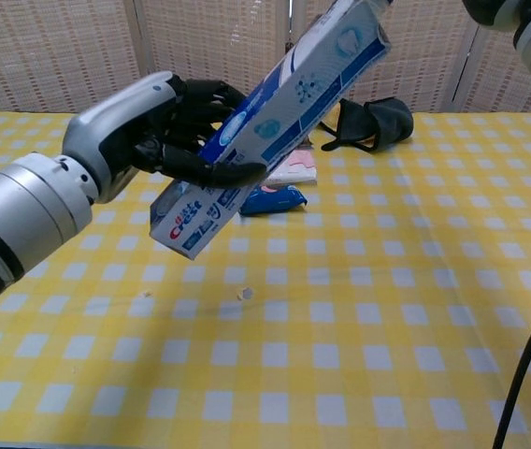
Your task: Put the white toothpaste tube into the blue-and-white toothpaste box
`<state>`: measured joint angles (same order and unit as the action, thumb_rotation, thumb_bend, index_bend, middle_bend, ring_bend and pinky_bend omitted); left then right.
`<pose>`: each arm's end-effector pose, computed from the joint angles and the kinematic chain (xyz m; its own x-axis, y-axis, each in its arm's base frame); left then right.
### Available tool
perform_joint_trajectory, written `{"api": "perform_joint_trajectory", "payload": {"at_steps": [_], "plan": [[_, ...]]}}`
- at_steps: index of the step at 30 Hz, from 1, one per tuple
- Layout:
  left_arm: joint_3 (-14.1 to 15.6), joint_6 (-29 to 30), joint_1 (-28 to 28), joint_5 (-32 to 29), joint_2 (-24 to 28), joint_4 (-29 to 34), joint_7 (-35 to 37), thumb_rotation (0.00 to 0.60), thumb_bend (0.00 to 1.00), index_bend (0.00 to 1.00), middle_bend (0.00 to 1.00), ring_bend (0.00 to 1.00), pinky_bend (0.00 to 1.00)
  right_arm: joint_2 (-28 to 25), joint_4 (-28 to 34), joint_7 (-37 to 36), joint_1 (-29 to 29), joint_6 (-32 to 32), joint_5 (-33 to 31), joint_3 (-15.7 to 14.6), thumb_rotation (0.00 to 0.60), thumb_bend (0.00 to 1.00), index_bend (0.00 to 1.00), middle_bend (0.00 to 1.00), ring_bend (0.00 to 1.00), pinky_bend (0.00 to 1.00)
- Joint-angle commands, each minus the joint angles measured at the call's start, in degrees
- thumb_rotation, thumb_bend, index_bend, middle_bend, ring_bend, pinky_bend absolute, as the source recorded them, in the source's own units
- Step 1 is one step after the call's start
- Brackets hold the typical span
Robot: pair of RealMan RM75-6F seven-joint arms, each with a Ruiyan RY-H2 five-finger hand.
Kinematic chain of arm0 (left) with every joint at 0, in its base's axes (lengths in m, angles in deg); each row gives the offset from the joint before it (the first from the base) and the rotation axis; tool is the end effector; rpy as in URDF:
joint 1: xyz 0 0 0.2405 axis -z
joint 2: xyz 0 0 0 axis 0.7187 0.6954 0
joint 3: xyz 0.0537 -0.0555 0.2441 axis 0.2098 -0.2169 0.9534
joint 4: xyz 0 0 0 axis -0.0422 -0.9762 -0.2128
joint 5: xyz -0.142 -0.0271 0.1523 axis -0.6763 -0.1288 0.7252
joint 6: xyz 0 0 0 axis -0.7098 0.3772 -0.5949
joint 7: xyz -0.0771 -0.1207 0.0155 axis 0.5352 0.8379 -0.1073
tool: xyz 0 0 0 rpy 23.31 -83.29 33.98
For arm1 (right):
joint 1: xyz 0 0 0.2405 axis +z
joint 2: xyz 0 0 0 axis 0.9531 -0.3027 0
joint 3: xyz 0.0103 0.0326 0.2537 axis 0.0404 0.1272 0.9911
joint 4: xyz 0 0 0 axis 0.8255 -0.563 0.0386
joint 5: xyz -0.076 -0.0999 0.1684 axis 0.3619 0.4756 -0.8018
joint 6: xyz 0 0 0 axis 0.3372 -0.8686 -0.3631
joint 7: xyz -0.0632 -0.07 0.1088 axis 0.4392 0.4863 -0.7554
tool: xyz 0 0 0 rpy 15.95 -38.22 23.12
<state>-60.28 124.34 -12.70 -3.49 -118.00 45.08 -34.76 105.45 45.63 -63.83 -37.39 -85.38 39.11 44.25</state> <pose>-0.0622 0.2735 -0.0239 -0.3639 0.3562 0.8606 0.8377 -0.2787 0.4696 -0.0796 -0.3390 0.0601 -0.9224 -0.3862 -0.0093 0.1131 -0.2469 -0.9624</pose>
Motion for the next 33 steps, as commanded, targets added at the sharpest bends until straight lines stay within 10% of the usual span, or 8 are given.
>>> {"api": "perform_joint_trajectory", "payload": {"at_steps": [1,33], "plan": [[-0.2,0.4,0.0,0.0,-0.1,0.3,0.2,0.6,0.29,0.53,0.66,0.53,0.56,0.7,-0.9,0.0,0.4,0.1,-0.1,0.1,0.6,0.36,0.76,0.66,0.57,0.66],[-2.9,5.8,-0.8,-0.1,-1.7,0.5,3.1,0.6,0.29,0.54,0.66,0.53,0.56,6.3,-7.5,-0.6,2.9,3.3,-0.3,-1.8,0.6,0.36,0.76,0.66,0.57,0.66]]}}
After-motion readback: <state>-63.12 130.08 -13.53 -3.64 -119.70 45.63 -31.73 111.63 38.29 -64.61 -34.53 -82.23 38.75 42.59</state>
